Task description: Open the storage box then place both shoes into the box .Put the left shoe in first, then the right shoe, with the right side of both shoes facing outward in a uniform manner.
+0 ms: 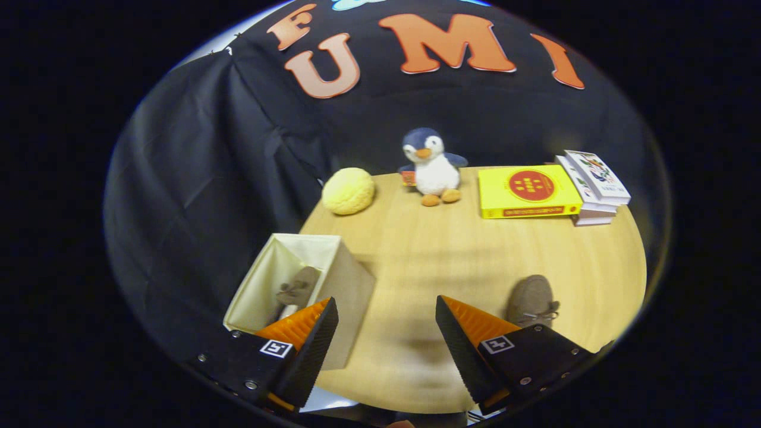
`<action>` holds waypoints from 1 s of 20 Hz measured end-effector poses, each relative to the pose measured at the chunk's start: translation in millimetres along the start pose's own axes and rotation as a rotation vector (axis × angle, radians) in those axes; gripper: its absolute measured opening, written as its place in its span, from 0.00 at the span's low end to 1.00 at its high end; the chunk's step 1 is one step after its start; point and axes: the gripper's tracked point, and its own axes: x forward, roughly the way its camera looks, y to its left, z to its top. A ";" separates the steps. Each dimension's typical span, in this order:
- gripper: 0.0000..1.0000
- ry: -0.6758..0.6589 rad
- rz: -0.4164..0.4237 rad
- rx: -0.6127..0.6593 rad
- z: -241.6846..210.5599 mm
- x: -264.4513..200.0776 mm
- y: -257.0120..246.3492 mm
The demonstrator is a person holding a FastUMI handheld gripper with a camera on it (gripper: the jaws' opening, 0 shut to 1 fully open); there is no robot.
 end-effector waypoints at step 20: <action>0.60 0.057 -0.267 -0.005 -97.1 58.5 -216.6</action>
